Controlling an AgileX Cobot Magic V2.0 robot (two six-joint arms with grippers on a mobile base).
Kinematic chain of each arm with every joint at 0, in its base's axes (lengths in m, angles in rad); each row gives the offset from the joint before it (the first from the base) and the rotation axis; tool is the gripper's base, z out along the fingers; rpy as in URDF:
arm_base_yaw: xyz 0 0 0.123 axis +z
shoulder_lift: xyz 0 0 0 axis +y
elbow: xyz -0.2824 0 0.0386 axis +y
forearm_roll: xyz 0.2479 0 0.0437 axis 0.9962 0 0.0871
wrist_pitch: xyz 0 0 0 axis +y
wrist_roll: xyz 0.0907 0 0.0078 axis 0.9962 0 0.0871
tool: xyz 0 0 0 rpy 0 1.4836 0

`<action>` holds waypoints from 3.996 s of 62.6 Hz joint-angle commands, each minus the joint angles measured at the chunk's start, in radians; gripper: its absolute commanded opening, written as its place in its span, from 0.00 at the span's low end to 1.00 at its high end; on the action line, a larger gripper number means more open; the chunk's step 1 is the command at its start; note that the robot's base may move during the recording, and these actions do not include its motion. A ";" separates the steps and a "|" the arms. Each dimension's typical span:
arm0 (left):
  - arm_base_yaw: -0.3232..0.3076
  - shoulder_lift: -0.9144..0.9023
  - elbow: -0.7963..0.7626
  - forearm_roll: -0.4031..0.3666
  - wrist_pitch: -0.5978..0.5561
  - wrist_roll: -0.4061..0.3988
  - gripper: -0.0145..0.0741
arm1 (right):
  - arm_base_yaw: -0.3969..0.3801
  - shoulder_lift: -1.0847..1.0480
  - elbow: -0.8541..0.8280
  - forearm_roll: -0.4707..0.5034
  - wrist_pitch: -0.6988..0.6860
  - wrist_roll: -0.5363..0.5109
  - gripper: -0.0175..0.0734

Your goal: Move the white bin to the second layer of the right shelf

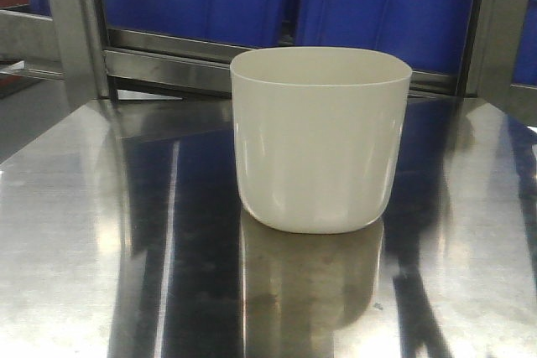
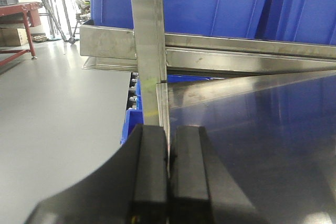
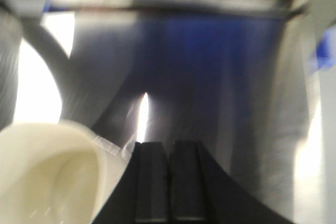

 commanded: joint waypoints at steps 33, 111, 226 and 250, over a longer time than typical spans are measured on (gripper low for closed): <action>-0.004 -0.014 0.037 -0.005 -0.085 -0.004 0.26 | 0.138 0.120 -0.084 0.006 -0.015 -0.049 0.48; -0.004 -0.014 0.037 -0.005 -0.085 -0.004 0.26 | 0.149 0.307 -0.084 0.005 0.044 -0.064 0.74; -0.004 -0.014 0.037 -0.005 -0.085 -0.004 0.26 | -0.036 -0.578 0.479 -0.125 -0.413 -0.012 0.26; -0.004 -0.014 0.037 -0.005 -0.085 -0.004 0.26 | -0.036 -0.696 0.565 -0.126 -0.414 -0.012 0.26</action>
